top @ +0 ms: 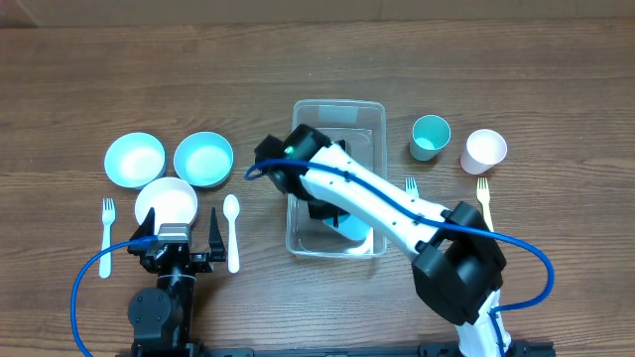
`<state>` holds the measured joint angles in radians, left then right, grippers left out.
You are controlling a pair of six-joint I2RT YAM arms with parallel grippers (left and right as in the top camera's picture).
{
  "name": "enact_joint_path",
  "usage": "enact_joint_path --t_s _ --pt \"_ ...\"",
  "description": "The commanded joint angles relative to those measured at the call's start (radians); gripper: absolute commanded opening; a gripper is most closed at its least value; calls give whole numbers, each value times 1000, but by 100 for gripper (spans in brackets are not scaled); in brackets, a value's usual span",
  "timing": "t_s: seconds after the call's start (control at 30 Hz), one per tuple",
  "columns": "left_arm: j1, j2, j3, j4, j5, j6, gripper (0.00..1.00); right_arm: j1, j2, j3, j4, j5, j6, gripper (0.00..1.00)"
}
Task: Pack container
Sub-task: 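Set the teal cup upright at the container's back and release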
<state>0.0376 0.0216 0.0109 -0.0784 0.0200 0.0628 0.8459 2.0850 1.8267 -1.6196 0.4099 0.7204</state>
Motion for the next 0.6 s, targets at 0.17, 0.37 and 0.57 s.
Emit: enact_joint_path --t_s 0.17,0.37,0.57 --pt "8 -10 -6 3 14 19 100 -109 -99 92 68 15 -48 4" --pt "8 -10 -6 3 14 19 100 -195 -99 92 304 -170 -229 4" --pt "8 -10 -6 3 14 19 100 -232 -98 91 406 -195 -257 4"
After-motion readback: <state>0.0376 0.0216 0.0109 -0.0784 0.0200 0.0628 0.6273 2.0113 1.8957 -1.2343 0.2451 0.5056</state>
